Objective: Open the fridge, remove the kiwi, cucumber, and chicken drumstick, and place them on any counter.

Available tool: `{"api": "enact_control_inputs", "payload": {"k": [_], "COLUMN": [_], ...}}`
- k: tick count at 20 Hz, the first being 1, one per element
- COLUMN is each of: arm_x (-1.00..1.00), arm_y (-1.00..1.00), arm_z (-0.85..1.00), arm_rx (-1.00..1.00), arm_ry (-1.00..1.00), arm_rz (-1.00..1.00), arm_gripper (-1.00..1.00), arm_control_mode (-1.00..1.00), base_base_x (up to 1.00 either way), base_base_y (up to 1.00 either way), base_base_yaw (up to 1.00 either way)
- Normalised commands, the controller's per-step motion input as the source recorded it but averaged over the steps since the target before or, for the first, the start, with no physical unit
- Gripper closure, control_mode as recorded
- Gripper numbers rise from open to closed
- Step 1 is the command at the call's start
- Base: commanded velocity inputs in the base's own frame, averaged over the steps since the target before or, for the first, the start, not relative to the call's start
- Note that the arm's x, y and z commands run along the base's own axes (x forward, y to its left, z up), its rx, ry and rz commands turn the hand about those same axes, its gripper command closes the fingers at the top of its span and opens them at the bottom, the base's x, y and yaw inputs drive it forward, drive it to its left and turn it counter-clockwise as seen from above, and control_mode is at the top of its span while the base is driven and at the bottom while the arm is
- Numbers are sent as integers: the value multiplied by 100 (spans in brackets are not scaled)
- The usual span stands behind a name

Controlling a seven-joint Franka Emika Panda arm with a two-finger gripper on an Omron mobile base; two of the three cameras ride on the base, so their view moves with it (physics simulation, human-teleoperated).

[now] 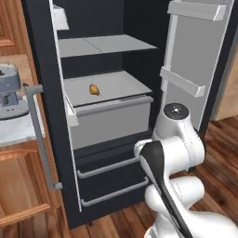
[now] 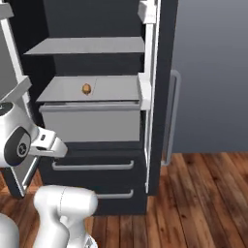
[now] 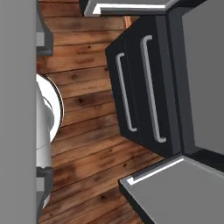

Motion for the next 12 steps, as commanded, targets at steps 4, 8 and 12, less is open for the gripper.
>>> {"api": "enact_control_inputs", "payload": {"k": [4,8,12], "arm_x": [0,0,0], "arm_y": [0,0,0], "arm_z": [0,0,0], "arm_rx": [0,0,0], "arm_ry": [0,0,0], "arm_rz": [0,0,0], "arm_gripper": [-100,-100,-100], "arm_control_mode": [100,100,100], "base_base_x": [100,100,92], "base_base_y": [-12,-21,-12], "base_base_yaw": [5,15,19]}}
